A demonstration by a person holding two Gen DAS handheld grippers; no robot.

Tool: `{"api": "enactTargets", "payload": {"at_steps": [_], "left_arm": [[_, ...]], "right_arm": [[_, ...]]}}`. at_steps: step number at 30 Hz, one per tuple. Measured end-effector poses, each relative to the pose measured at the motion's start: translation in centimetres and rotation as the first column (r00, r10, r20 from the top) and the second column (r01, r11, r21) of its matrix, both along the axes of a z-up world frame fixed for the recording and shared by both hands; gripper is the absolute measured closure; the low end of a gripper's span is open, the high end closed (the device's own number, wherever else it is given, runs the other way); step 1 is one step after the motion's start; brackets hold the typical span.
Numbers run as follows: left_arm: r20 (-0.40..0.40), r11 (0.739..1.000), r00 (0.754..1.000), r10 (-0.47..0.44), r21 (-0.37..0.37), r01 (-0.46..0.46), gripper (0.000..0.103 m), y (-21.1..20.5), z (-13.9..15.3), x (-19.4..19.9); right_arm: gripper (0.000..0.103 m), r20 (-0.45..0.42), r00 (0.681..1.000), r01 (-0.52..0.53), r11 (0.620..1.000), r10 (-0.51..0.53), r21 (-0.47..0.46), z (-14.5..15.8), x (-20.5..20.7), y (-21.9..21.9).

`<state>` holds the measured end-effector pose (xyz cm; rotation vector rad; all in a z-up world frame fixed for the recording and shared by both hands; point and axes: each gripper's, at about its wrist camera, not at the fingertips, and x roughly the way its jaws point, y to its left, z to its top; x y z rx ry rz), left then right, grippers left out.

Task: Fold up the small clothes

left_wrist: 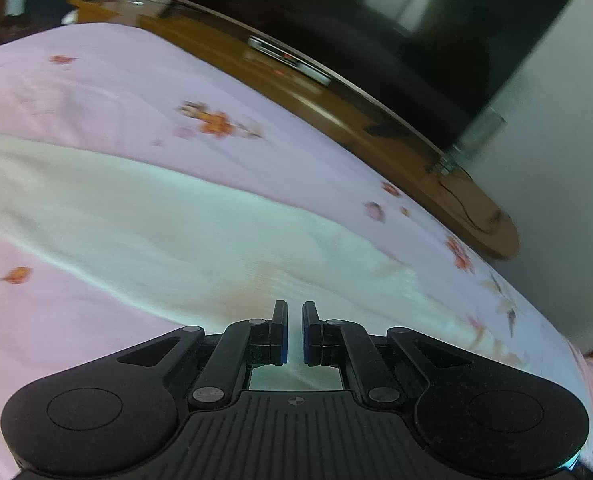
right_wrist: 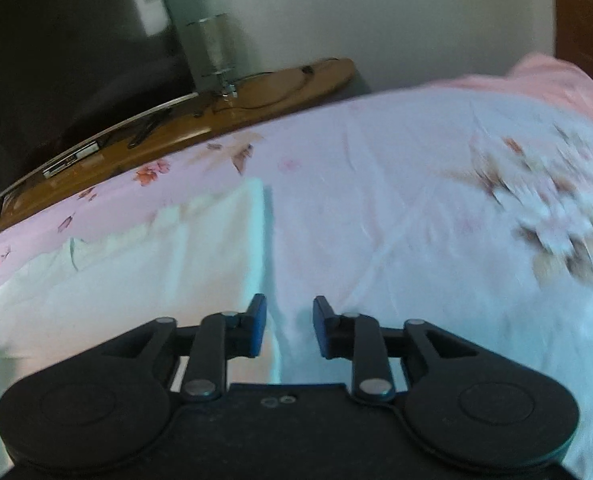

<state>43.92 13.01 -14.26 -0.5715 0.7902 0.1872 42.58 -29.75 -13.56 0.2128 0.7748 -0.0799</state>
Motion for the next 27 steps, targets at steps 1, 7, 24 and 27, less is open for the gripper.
{"api": "enactTargets", "payload": {"at_steps": [1, 7, 24, 27], "left_arm": [[0.001, 1.0, 1.0, -0.022, 0.006, 0.022, 0.099, -0.9, -0.2, 0.7], [-0.086, 0.997, 0.995, -0.044, 0.058, 0.049, 0.099, -3.1, -3.8, 4.0], [-0.093, 0.99, 0.993, -0.074, 0.116, 0.085, 0.099, -3.5, -2.9, 3.1], [-0.111, 0.99, 0.99, -0.086, 0.105, 0.098, 0.099, -2.7, -2.6, 1.7]], "right_arm": [[0.068, 0.002, 1.0, -0.008, 1.0, 0.008, 0.011, -0.1, 1.2, 0.2], [0.064, -0.026, 1.0, -0.009, 1.0, 0.01, 0.021, -1.8, 7.2, 0.7], [0.074, 0.042, 0.995, -0.084, 0.993, 0.088, -0.079, -0.5, 5.8, 2.5], [0.071, 0.034, 0.986, -0.162, 0.982, 0.166, -0.099, 0.2, 3.7, 5.0]]}}
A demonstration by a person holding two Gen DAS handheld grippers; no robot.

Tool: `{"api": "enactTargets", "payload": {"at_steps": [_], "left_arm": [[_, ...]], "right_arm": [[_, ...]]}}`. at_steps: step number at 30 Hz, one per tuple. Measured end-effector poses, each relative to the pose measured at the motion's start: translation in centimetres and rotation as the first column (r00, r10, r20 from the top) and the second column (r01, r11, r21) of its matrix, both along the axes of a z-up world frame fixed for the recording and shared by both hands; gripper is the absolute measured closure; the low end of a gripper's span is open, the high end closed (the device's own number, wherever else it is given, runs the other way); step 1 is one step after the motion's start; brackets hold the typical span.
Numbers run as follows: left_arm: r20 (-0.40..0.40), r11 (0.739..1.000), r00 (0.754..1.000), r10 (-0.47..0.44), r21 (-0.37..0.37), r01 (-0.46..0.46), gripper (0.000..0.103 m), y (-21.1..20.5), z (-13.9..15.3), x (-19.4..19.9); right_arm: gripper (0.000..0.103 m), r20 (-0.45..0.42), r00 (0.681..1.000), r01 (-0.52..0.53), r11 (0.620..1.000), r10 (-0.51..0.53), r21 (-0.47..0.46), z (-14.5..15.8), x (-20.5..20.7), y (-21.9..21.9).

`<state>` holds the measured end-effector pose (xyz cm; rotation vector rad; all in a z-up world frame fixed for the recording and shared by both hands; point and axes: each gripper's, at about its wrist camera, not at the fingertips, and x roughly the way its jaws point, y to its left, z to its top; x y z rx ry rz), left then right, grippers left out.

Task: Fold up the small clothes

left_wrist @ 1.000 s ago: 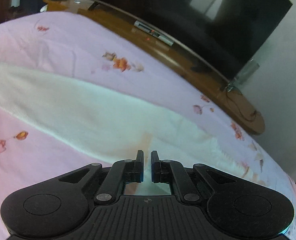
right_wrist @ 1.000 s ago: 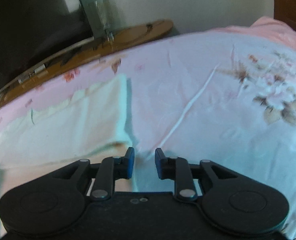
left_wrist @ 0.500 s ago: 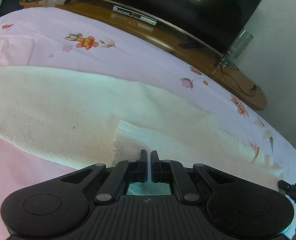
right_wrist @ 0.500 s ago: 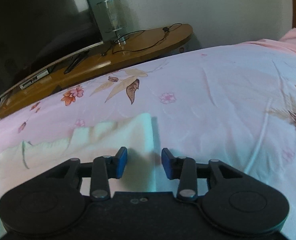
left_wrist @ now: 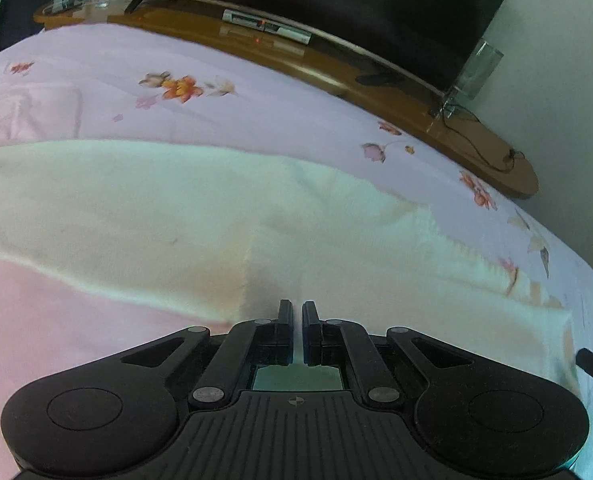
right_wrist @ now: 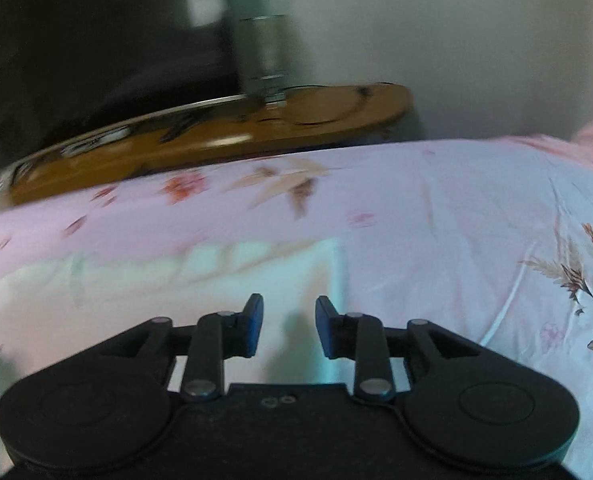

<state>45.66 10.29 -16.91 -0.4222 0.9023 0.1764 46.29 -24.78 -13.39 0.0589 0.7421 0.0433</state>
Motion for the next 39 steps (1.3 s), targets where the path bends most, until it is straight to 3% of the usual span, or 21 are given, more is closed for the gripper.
{"api": "enactTargets", "payload": {"at_steps": [8, 12, 16, 17, 18, 19, 20, 21, 23, 28, 30, 34, 35, 36, 38, 39], "left_arm": [[-0.042, 0.996, 0.996, 0.076, -0.046, -0.078, 0.098, 6.2, 1.6, -5.2], [-0.066, 0.977, 0.983, 0.169, -0.124, -0.176, 0.098, 11.6, 1.4, -8.2], [-0.072, 0.955, 0.966, 0.25, -0.144, -0.258, 0.097, 16.2, 1.3, -10.7], [-0.069, 0.944, 0.957, 0.281, -0.159, -0.288, 0.089, 17.6, 1.2, -11.4], [-0.067, 0.933, 0.949, 0.309, -0.172, -0.316, 0.051, 18.6, 1.2, -11.9], [-0.06, 0.914, 0.933, 0.354, -0.188, -0.359, 0.022, 19.9, 1.1, -12.6], [-0.028, 0.887, 0.905, 0.424, -0.188, -0.422, 0.002, 21.1, 1.3, -13.7], [0.023, 0.861, 0.876, 0.483, -0.193, -0.47, 0.0, 22.0, 1.3, -14.7], [0.049, 0.838, 0.855, 0.517, -0.235, -0.493, 0.0, 23.9, 0.8, -15.3], [-0.012, 0.749, 0.811, 0.585, -0.376, -0.546, 0.001, 28.0, -2.4, -15.2], [-0.021, 0.714, 0.793, 0.609, -0.422, -0.559, 0.016, 28.9, -3.5, -15.2], [-0.001, 0.67, 0.761, 0.649, -0.472, -0.572, 0.03, 30.1, -5.0, -14.6], [0.002, 0.657, 0.752, 0.659, -0.487, -0.575, 0.042, 30.4, -5.4, -14.2], [0.001, 0.648, 0.748, 0.664, -0.499, -0.575, 0.066, 30.8, -5.8, -13.9], [-0.036, 0.612, 0.737, 0.675, -0.53, -0.587, 0.086, 31.2, -7.2, -12.9], [-0.042, 0.59, 0.722, 0.691, -0.545, -0.596, 0.09, 31.4, -7.9, -12.7]], "right_arm": [[0.062, -0.036, 0.99, -0.134, 0.99, 0.136, 0.045, 0.4, -2.8, 8.2], [0.061, -0.049, 0.976, -0.209, 0.977, 0.211, 0.042, 0.2, -3.6, 13.1], [0.061, -0.059, 0.966, -0.251, 0.967, 0.253, 0.042, 0.1, -3.8, 17.5], [0.061, -0.062, 0.964, -0.256, 0.966, 0.258, 0.042, 0.1, -3.7, 18.4], [0.061, -0.064, 0.963, -0.259, 0.965, 0.262, 0.045, 0.0, -3.5, 19.2], [0.061, -0.065, 0.961, -0.265, 0.963, 0.269, 0.055, 0.0, -3.5, 19.8], [0.061, -0.067, 0.959, -0.271, 0.961, 0.275, 0.06, -0.1, -3.5, 20.4], [0.061, -0.069, 0.958, -0.276, 0.959, 0.28, 0.059, -0.2, -3.5, 20.9], [0.061, -0.075, 0.956, -0.28, 0.959, 0.283, 0.052, -0.5, -3.6, 21.6], [0.061, -0.09, 0.96, -0.262, 0.964, 0.265, 0.046, -1.3, -3.3, 22.2], [0.062, -0.09, 0.963, -0.251, 0.967, 0.254, 0.042, -1.4, -3.0, 22.2], [0.062, -0.09, 0.966, -0.242, 0.97, 0.243, 0.028, -1.7, -2.5, 22.3], [0.062, -0.09, 0.966, -0.24, 0.97, 0.242, 0.029, -1.8, -2.4, 22.2], [0.062, -0.091, 0.966, -0.239, 0.971, 0.241, 0.029, -1.8, -2.3, 22.2], [0.062, -0.089, 0.968, -0.234, 0.972, 0.236, 0.027, -2.0, -2.1, 22.0], [0.062, -0.089, 0.968, -0.232, 0.972, 0.233, 0.025, -2.1, -2.0, 22.0]]}}
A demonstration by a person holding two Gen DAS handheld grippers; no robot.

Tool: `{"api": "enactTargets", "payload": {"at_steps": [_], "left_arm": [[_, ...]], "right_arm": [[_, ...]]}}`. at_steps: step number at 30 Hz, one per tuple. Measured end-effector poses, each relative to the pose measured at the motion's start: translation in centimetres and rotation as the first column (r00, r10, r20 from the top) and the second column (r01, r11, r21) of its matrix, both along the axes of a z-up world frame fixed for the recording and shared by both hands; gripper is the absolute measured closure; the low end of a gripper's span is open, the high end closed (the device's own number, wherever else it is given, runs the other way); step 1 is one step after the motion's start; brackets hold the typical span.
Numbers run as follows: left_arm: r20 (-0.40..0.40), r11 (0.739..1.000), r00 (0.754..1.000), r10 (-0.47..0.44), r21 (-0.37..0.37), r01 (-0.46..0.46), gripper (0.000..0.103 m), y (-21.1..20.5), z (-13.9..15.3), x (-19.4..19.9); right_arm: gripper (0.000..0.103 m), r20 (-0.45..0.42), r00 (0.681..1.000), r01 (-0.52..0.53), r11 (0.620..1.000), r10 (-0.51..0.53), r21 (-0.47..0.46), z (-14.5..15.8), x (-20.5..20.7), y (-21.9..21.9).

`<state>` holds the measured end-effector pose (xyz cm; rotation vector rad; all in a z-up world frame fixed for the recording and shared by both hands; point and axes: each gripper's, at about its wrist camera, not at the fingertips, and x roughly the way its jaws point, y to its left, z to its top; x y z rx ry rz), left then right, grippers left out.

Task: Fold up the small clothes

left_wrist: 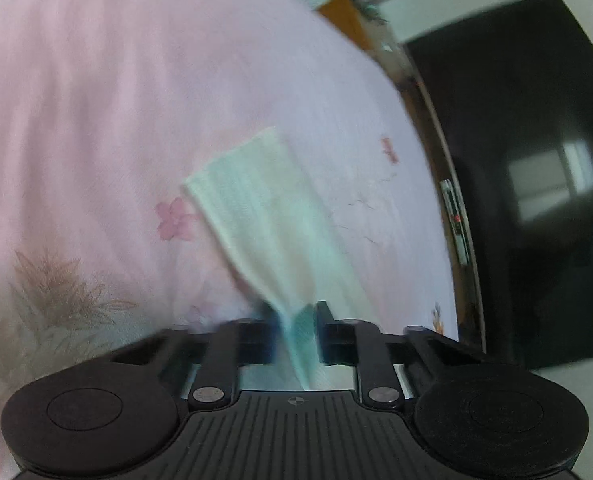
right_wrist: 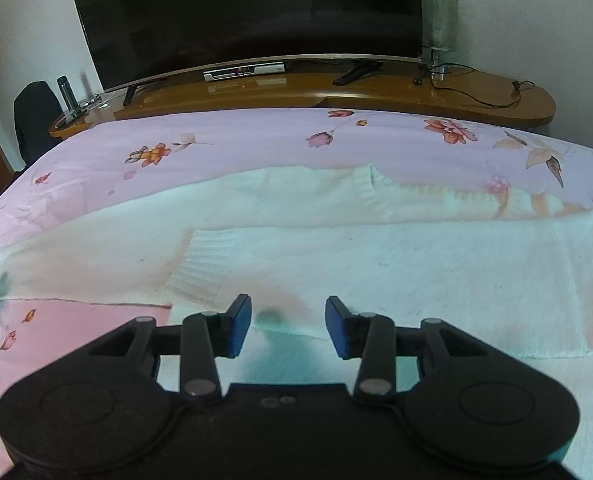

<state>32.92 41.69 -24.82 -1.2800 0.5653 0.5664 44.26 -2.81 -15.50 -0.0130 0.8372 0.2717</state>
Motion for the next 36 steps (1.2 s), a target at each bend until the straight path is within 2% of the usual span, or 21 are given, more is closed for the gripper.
{"api": "enactTargets", "payload": {"at_steps": [4, 7, 8, 11, 14, 17, 18, 20, 24, 26, 29, 31, 32, 33, 34, 35, 36], "left_arm": [[0.023, 0.999, 0.999, 0.026, 0.022, -0.026, 0.09, 0.2, -0.5, 1.4], [-0.013, 0.994, 1.0, 0.008, 0.105, -0.007, 0.091, -0.8, 0.8, 2.2], [-0.015, 0.991, 1.0, -0.001, 0.135, 0.003, 0.098, -1.0, 1.5, 2.3], [0.029, 0.972, 0.998, -0.059, 0.229, 0.051, 0.1, -2.4, 4.4, 3.8], [0.064, 0.928, 0.983, -0.174, 0.345, 0.142, 0.1, -5.1, 8.2, 6.4], [0.073, 0.853, 0.943, -0.326, 0.452, 0.26, 0.1, -9.9, 11.8, 9.6], [0.075, 0.821, 0.919, -0.388, 0.48, 0.308, 0.1, -12.3, 12.7, 10.9], [0.078, 0.771, 0.87, -0.487, 0.508, 0.386, 0.1, -16.5, 14.1, 12.5], [0.063, 0.662, 0.733, -0.678, 0.487, 0.57, 0.1, -26.7, 13.8, 15.2], [0.026, 0.578, 0.645, -0.764, 0.473, 0.665, 0.1, -32.5, 12.6, 16.3], [-0.068, 0.471, 0.547, -0.834, 0.429, 0.771, 0.099, -39.1, 10.3, 17.7], [-0.151, 0.401, 0.474, -0.867, 0.354, 0.845, 0.098, -42.1, 8.3, 18.8], [-0.181, 0.378, 0.45, -0.875, 0.326, 0.866, 0.089, -43.3, 7.7, 18.8], [-0.197, 0.369, 0.436, -0.878, 0.303, 0.879, 0.065, -43.6, 7.3, 18.1], [-0.188, 0.377, 0.44, -0.878, 0.293, 0.879, 0.051, -43.7, 7.4, 18.0], [-0.161, 0.399, 0.458, -0.874, 0.298, 0.867, 0.023, -43.8, 8.0, 17.1], [-0.12, 0.429, 0.488, -0.865, 0.329, 0.841, 0.006, -43.4, 9.0, 16.3]], "right_arm": [[0.062, -0.006, 1.0, 0.01, 1.0, -0.01, -0.009, -0.4, 0.4, -0.4], [0.063, 0.008, 1.0, 0.015, 1.0, -0.015, -0.024, -0.5, 0.7, -0.6], [0.063, 0.019, 1.0, 0.019, 0.999, -0.018, -0.028, -0.4, 0.7, -0.6], [0.062, -0.003, 1.0, -0.008, 0.998, 0.008, -0.069, -1.4, 1.0, 0.1], [0.061, 0.047, 0.997, -0.058, 0.984, 0.067, -0.17, -2.5, 0.2, 1.4], [0.062, 0.01, 0.999, -0.035, 0.996, 0.036, -0.085, -1.7, 0.8, 0.2], [0.065, 0.0, 1.0, -0.02, 0.999, 0.02, -0.037, -1.3, 0.9, -0.7], [0.063, 0.013, 1.0, 0.012, 1.0, -0.012, 0.017, -0.3, 0.6, -2.5], [0.062, 0.027, 0.997, 0.072, 0.995, -0.073, 0.067, 1.3, -0.1, -7.5], [0.062, 0.018, 0.994, 0.108, 0.991, -0.11, 0.084, 1.6, -0.5, -10.2], [0.061, 0.006, 0.986, 0.166, 0.982, -0.168, 0.087, 1.5, -1.1, -14.4], [0.06, -0.019, 0.981, 0.193, 0.976, -0.193, 0.097, 1.1, -1.3, -16.7], [0.06, -0.033, 0.979, 0.204, 0.973, -0.201, 0.105, 0.9, -1.4, -17.6], [0.059, -0.046, 0.977, 0.211, 0.971, -0.207, 0.116, 0.7, -1.5, -18.4], [0.057, -0.056, 0.977, 0.211, 0.969, -0.205, 0.13, 0.5, -1.6, -18.9], [0.056, -0.065, 0.977, 0.209, 0.966, -0.201, 0.15, 0.2, -1.8, -19.3], [0.053, -0.077, 0.978, 0.206, 0.962, -0.195, 0.177, 0.1, -1.8, -19.6]]}}
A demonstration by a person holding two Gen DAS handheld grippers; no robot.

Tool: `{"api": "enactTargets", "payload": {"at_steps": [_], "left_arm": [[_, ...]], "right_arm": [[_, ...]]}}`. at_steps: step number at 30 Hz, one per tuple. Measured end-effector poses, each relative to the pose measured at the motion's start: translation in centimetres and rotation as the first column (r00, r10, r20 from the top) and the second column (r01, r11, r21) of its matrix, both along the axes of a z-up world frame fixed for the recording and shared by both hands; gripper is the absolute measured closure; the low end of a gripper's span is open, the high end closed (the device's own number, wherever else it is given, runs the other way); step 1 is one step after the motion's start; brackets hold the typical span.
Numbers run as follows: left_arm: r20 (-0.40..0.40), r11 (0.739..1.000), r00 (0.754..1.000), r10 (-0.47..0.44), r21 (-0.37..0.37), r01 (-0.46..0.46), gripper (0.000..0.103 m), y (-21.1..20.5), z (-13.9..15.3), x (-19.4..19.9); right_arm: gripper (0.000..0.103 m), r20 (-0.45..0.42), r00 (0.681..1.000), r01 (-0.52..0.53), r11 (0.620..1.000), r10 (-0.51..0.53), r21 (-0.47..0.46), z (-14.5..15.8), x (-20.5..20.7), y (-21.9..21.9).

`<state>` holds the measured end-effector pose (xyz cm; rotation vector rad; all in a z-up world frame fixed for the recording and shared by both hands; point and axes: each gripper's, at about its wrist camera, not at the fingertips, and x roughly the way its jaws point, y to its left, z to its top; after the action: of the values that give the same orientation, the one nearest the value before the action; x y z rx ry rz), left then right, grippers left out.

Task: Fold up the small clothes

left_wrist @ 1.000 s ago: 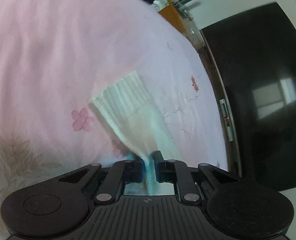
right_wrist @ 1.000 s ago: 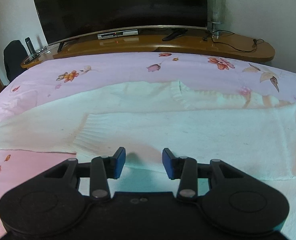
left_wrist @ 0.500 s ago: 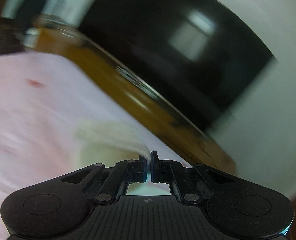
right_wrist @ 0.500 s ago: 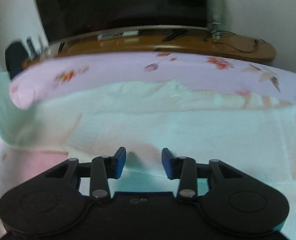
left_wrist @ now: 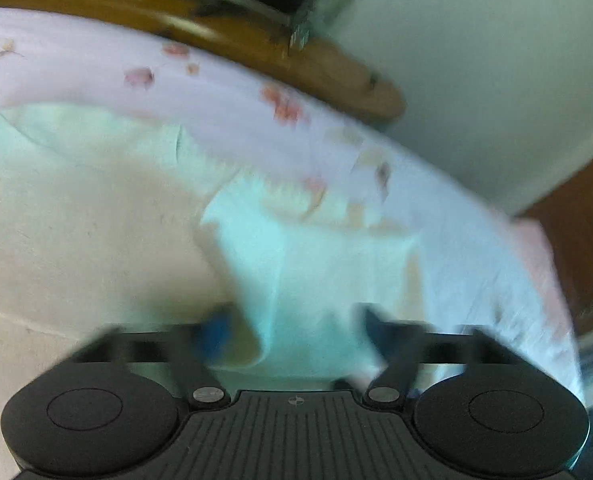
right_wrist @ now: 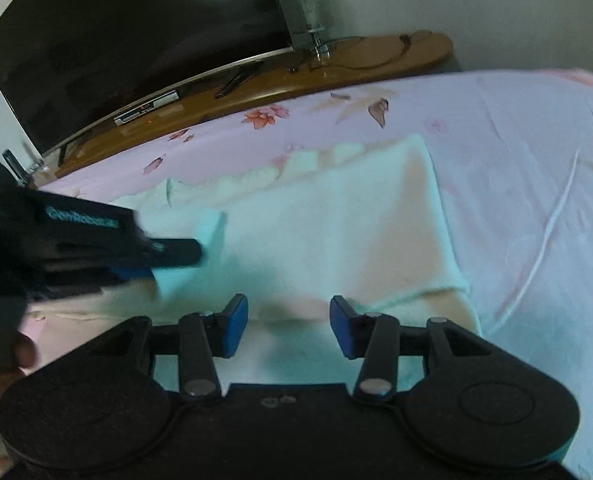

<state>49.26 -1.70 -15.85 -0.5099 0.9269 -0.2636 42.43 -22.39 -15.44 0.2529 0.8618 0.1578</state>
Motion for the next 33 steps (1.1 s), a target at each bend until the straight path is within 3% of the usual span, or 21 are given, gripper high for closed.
{"api": "enactTargets", "payload": {"at_steps": [2, 4, 6, 11, 14, 17, 18, 21, 25, 27, 30, 33], "left_arm": [[0.083, 1.0, 0.996, 0.01, 0.009, -0.01, 0.002, 0.1, 2.2, -0.5], [0.105, 0.999, 0.995, 0.001, 0.035, -0.005, 0.002, 0.8, 3.8, -0.7], [0.114, 0.996, 0.992, 0.057, 0.062, -0.064, 0.002, 3.0, 4.8, -1.5], [0.119, 0.965, 0.973, 0.196, 0.155, -0.213, 0.002, 9.7, 4.7, -3.3], [0.135, 0.921, 0.956, 0.262, 0.261, -0.289, 0.002, 13.1, 3.3, -4.7], [0.145, 0.877, 0.951, 0.272, 0.371, -0.307, 0.002, 14.6, 2.1, -6.0], [0.149, 0.865, 0.951, 0.272, 0.395, -0.309, 0.002, 14.9, 1.8, -6.6], [0.176, 0.828, 0.951, 0.256, 0.468, -0.309, 0.002, 14.7, 0.6, -7.6], [0.194, 0.802, 0.965, 0.177, 0.54, -0.256, 0.002, 12.8, -0.4, -7.6], [0.196, 0.803, 0.965, 0.171, 0.539, -0.252, 0.002, 12.2, -0.6, -7.3], [0.182, 0.803, 0.967, 0.18, 0.541, -0.251, 0.002, 11.8, -1.3, -6.5], [0.171, 0.794, 0.97, 0.173, 0.559, -0.24, 0.002, 11.7, -2.0, -6.5]], "right_arm": [[0.046, -0.009, 1.0, -0.008, 0.999, 0.008, 0.048, -0.3, 0.0, -0.1], [0.044, -0.012, 1.0, -0.021, 0.997, 0.022, 0.072, -0.5, 0.2, 0.4], [0.044, -0.012, 0.999, -0.042, 0.996, 0.043, 0.076, -0.5, 0.5, 1.5], [0.044, 0.031, 0.99, -0.136, 0.991, 0.136, -0.014, -0.3, 0.7, 5.9], [0.046, 0.071, 0.986, -0.144, 0.983, 0.153, -0.113, -0.3, 1.1, 8.7], [0.071, 0.081, 0.989, -0.107, 0.98, 0.122, -0.169, -0.5, 2.2, 9.8], [0.085, 0.071, 0.991, -0.103, 0.982, 0.116, -0.156, -0.5, 2.5, 9.7], [0.095, 0.101, 0.992, -0.062, 0.995, 0.07, -0.076, 0.5, 2.4, 8.1], [0.095, 0.157, 0.986, 0.066, 0.998, -0.064, -0.01, 1.9, 0.9, 3.8], [0.095, 0.118, 0.987, 0.107, 0.994, -0.106, -0.007, 1.1, 0.9, 1.7], [0.083, 0.008, 0.993, 0.118, 0.992, -0.118, 0.05, -0.5, 1.5, -0.3], [0.075, 0.036, 0.992, 0.122, 0.992, -0.123, 0.023, -0.3, 1.5, -0.5]]}}
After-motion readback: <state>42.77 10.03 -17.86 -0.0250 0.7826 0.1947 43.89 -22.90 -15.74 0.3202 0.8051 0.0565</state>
